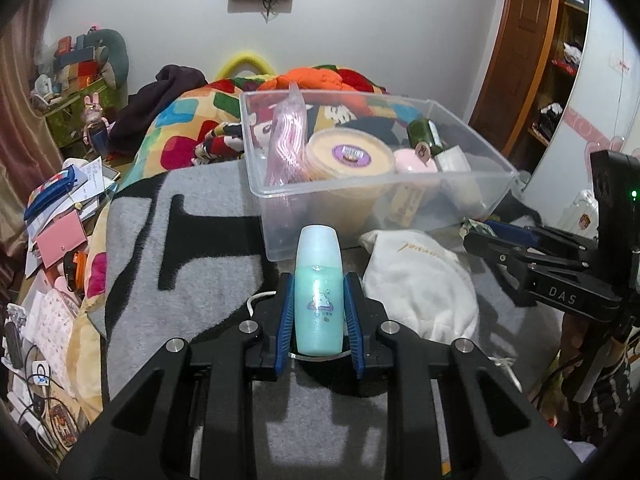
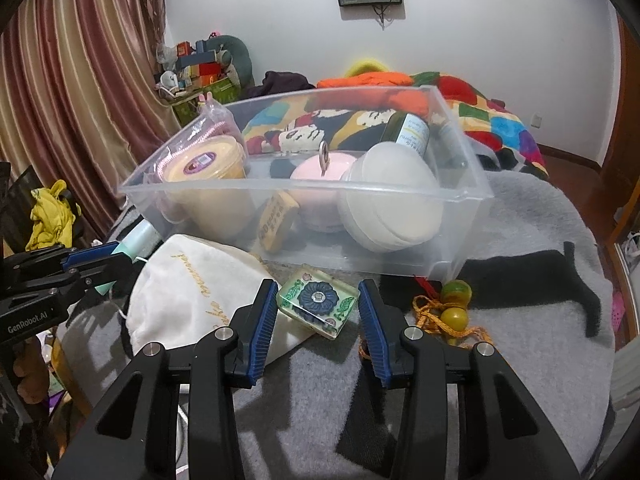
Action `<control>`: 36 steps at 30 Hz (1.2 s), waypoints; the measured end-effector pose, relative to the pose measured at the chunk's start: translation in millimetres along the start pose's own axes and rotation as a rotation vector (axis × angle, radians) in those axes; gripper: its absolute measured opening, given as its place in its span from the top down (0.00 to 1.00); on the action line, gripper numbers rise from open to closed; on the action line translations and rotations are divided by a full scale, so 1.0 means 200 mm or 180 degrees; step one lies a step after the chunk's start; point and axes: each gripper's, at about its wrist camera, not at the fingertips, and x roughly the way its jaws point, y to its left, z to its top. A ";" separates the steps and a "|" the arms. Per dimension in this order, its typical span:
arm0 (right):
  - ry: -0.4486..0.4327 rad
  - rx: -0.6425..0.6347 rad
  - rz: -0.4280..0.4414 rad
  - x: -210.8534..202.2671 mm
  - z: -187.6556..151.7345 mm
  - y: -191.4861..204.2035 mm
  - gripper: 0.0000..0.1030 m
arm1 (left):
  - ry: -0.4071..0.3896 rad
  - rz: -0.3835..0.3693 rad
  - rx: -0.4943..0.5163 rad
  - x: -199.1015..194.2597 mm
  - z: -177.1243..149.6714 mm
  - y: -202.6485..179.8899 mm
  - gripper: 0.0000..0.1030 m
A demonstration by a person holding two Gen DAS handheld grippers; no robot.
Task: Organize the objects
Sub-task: 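Grasp the teal lotion bottle with the left gripper while the right grasps the green square packet, then lift the teal bottle and green packet and carry them over the clear box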
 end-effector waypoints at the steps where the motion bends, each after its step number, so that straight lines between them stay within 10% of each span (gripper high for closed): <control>1: -0.0016 0.0009 0.0003 -0.01 0.00 0.00 0.63 | -0.0019 -0.0007 -0.0012 -0.01 0.00 0.00 0.77; 36: -0.0449 0.0044 -0.0011 -0.21 0.13 -0.06 0.63 | -0.0482 0.0014 -0.0072 -0.11 0.19 0.01 0.77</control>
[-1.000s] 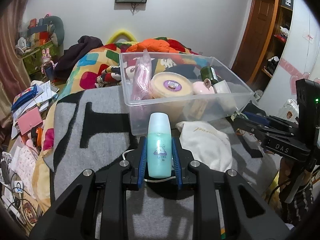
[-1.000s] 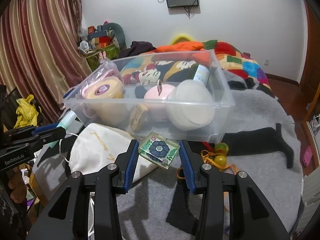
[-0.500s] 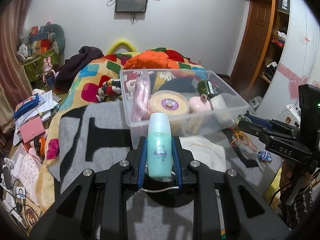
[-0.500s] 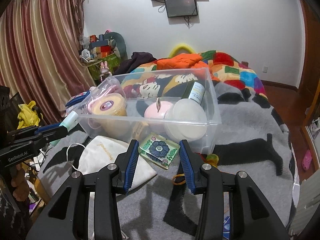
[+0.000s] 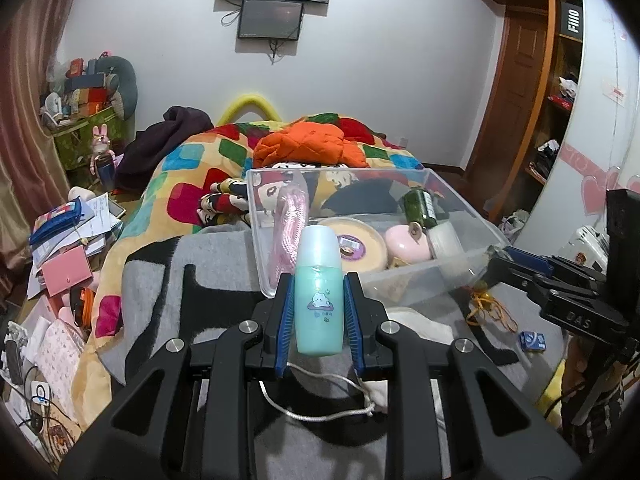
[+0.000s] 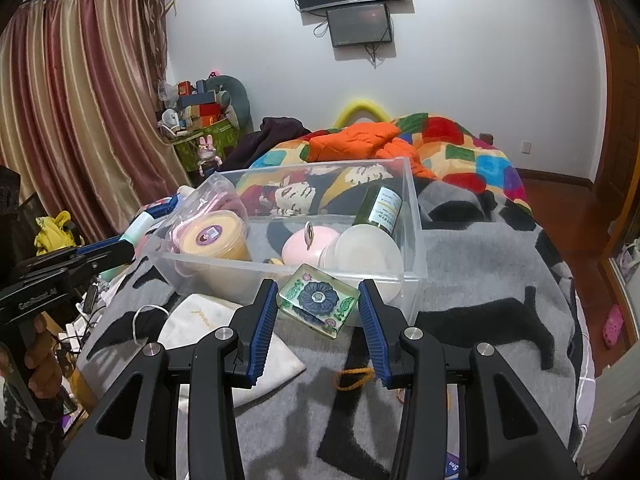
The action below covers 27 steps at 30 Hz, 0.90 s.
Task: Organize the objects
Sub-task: 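Lift the teal bottle and green packet and carry them over the clear box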
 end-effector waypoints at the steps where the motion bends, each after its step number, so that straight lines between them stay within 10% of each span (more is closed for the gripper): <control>1: -0.0005 -0.0001 0.0003 0.00 0.01 0.00 0.63 | 0.0003 0.0005 -0.0012 0.01 0.00 0.01 0.77; 27: 0.0011 -0.0142 0.0002 0.18 0.13 0.04 0.63 | 0.0076 0.0094 -0.0096 0.18 0.08 0.04 0.77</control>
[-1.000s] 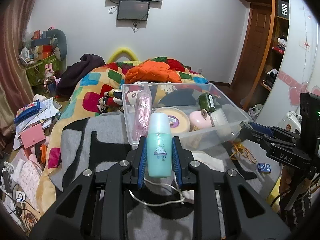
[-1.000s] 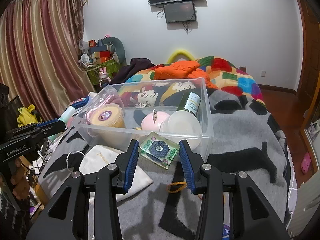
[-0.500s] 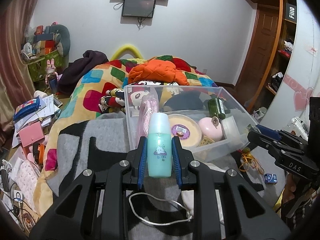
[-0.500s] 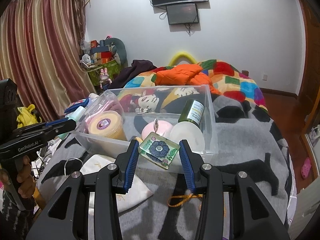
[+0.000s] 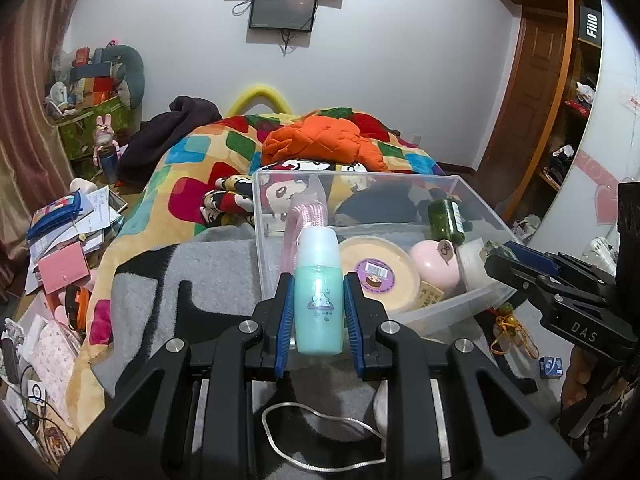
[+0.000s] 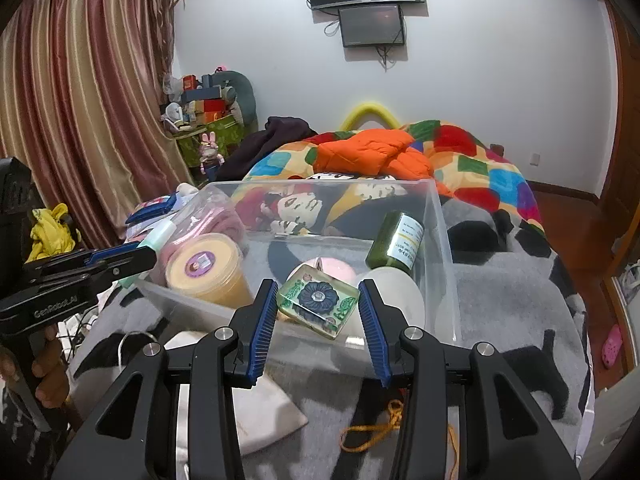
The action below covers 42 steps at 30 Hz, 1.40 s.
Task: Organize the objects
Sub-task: 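Lift the teal bottle and green packet and carry them over the clear box, then lower the teal bottle and green packet into the box and open both grippers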
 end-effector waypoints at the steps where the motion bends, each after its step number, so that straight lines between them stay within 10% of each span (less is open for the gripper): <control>1: 0.0008 0.0010 0.0014 0.01 0.01 0.00 0.63 | 0.0001 -0.0001 -0.0003 0.00 0.00 0.00 0.77; 37: 0.0343 -0.0004 0.0139 0.17 0.05 0.04 0.63 | 0.0093 0.0015 0.0007 0.06 -0.01 0.00 0.76; 42: 0.0361 0.0002 0.0129 0.17 0.06 0.03 0.63 | 0.0063 -0.0054 0.0027 0.02 -0.01 -0.01 0.63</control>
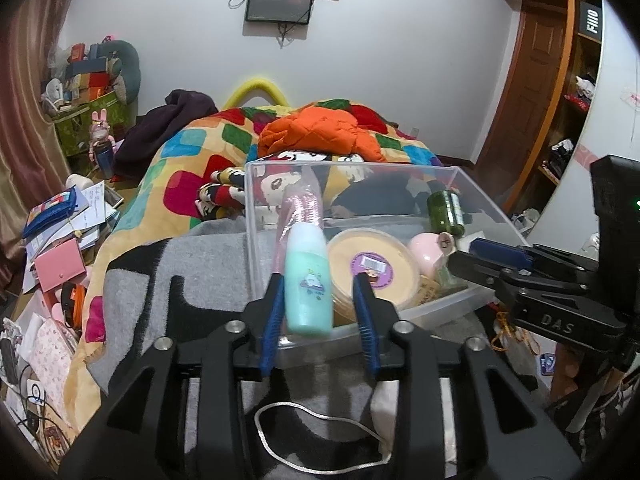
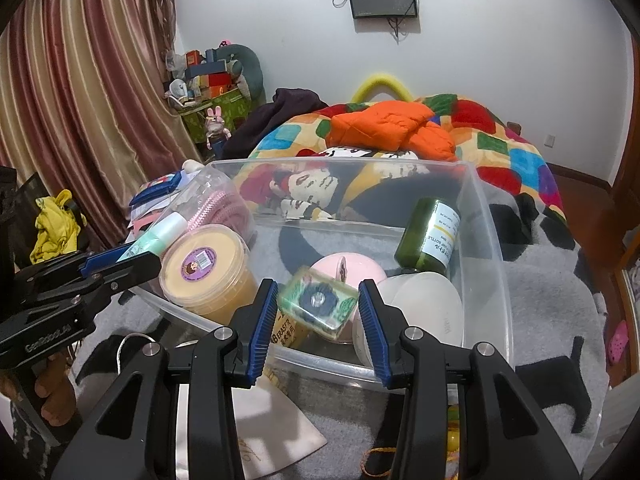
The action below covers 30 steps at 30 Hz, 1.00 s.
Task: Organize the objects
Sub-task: 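Lower the teal bottle and green packet into the box and open both grippers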
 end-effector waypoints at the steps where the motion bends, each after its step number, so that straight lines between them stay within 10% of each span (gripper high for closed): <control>1: 0.0003 0.0006 0.0001 0.00 0.00 0.00 0.62 | -0.0018 0.0007 0.0021 -0.01 0.00 -0.01 0.62; 30: -0.0273 0.0006 -0.0186 -0.23 -0.07 -0.01 0.33 | -0.0194 0.0026 0.0144 -0.15 -0.01 -0.11 0.35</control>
